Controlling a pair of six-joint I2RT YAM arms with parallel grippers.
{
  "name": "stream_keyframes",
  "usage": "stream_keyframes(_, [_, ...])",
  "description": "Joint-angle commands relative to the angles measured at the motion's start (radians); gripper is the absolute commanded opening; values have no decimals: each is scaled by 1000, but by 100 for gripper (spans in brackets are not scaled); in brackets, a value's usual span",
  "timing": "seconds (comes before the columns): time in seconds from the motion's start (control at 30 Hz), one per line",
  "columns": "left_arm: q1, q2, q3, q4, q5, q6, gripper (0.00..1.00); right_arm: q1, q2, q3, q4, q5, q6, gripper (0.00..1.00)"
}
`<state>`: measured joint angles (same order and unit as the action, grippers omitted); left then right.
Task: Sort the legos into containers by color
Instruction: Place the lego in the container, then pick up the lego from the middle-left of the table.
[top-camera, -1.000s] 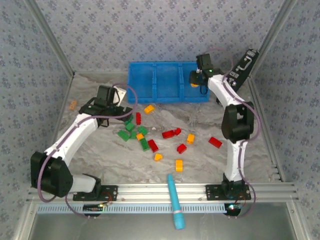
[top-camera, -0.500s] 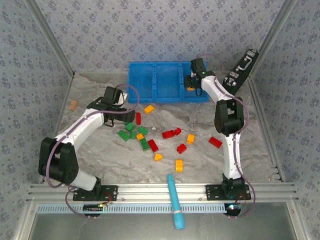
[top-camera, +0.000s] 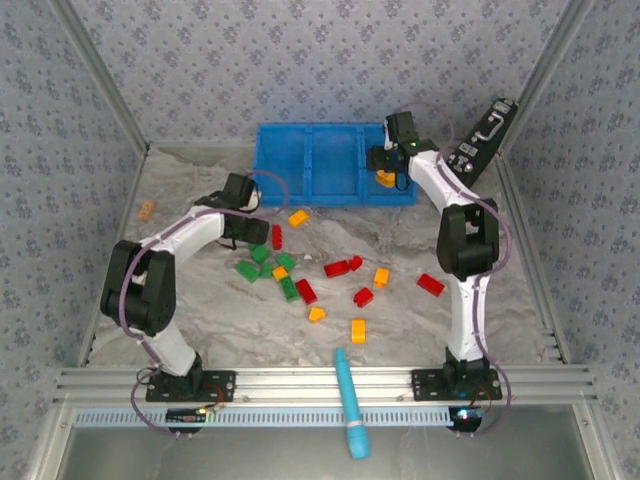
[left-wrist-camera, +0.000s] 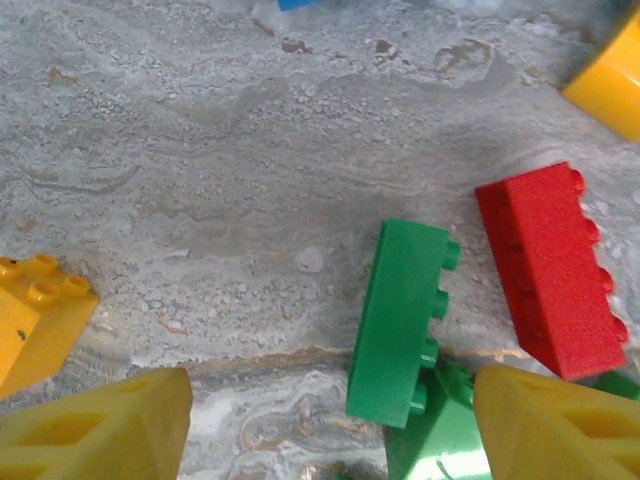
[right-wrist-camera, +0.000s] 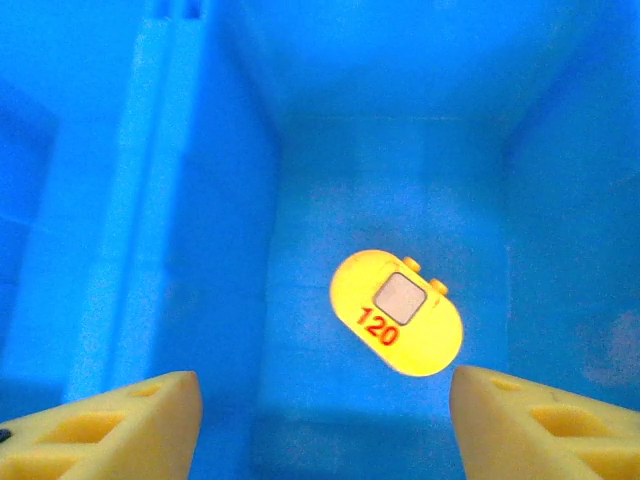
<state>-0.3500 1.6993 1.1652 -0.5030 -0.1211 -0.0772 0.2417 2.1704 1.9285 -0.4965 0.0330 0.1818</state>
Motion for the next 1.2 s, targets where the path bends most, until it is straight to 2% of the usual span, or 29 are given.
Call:
stream_keyframes(0.0, [-6, 34, 40, 32, -20, 21, 71, 9, -88, -37, 25, -30, -19, 68])
stream_keyframes(0.2, [-7, 112, 70, 40, 18, 25, 69, 10, -157, -84, 32, -38, -33, 68])
stream_keyframes(0.6, [-17, 232, 143, -27, 54, -4, 43, -6, -331, -271, 48, 39, -47, 69])
stream_keyframes(0.77, [-17, 266, 155, -74, 25, -44, 43, -28, -391, -342, 55, 42, -33, 70])
stream_keyframes(0.93, [-18, 257, 134, -85, 1, -68, 59, -38, -420, -380, 58, 36, -30, 70])
stream_keyframes(0.97, [-18, 254, 131, -88, -9, -68, 60, -38, -422, -382, 57, 35, -30, 70])
stream_keyframes(1.07, [-17, 250, 124, -91, -16, -73, 58, -38, -426, -388, 59, 33, -28, 70])
stream_keyframes(1.17, [-17, 261, 129, -102, -8, -83, 48, -38, -428, -388, 59, 32, -27, 70])
